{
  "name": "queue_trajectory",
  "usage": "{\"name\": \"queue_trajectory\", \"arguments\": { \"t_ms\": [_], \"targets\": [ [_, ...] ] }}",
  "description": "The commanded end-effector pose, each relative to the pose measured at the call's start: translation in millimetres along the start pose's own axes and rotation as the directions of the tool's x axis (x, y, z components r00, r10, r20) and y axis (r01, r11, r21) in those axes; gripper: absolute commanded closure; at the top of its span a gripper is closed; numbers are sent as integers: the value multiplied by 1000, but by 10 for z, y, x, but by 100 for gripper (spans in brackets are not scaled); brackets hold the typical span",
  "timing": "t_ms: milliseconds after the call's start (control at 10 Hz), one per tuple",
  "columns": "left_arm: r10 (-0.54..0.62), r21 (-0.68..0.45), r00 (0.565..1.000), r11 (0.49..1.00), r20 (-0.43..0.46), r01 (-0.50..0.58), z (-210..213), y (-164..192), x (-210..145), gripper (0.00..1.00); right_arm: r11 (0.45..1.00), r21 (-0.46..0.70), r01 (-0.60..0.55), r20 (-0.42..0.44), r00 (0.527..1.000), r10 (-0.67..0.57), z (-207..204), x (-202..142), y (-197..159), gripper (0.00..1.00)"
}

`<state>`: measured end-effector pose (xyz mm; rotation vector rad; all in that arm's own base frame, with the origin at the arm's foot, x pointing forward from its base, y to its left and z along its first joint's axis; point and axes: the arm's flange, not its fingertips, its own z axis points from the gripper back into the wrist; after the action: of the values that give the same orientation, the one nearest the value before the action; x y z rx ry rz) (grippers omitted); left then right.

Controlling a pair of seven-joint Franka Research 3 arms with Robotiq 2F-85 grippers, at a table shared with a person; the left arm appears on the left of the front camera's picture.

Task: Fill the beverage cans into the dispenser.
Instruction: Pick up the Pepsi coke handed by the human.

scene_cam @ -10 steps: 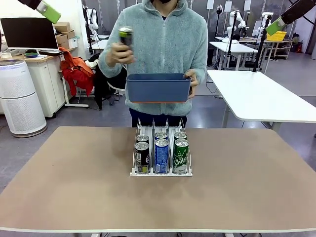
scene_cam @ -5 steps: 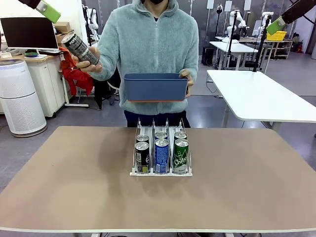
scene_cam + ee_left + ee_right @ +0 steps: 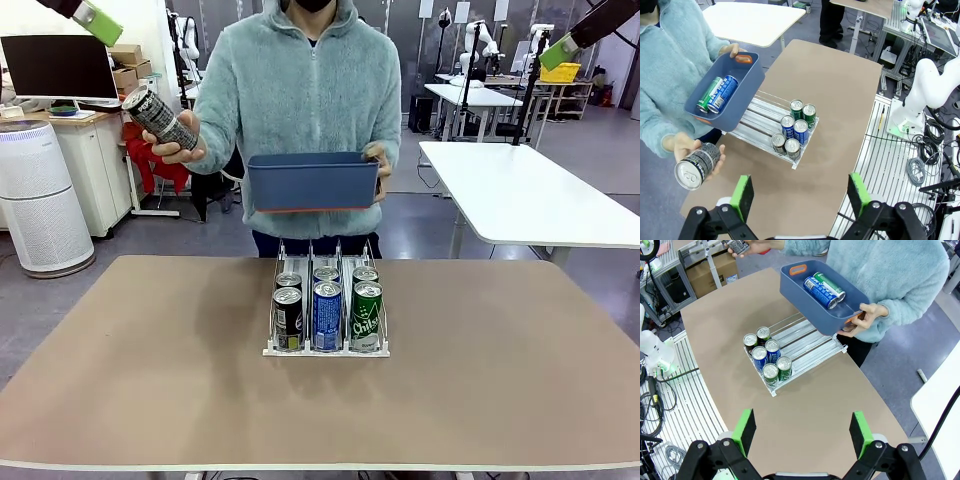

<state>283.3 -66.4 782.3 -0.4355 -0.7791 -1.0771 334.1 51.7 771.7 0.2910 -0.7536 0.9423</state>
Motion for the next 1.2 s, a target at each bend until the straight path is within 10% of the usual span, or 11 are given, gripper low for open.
{"name": "queue_trajectory", "arguments": {
  "t_ms": [0, 1100],
  "targets": [
    [3, 2, 1000, 1000, 3, -3, 6, 4, -1, 0, 1000, -7, 1, 5, 1000, -1, -9, 0, -5, 0],
    [0, 0, 1000, 1000, 0, 0, 0, 0, 0, 0, 1000, -7, 1, 5, 1000, -1, -9, 0, -5, 0]
  ]
}}
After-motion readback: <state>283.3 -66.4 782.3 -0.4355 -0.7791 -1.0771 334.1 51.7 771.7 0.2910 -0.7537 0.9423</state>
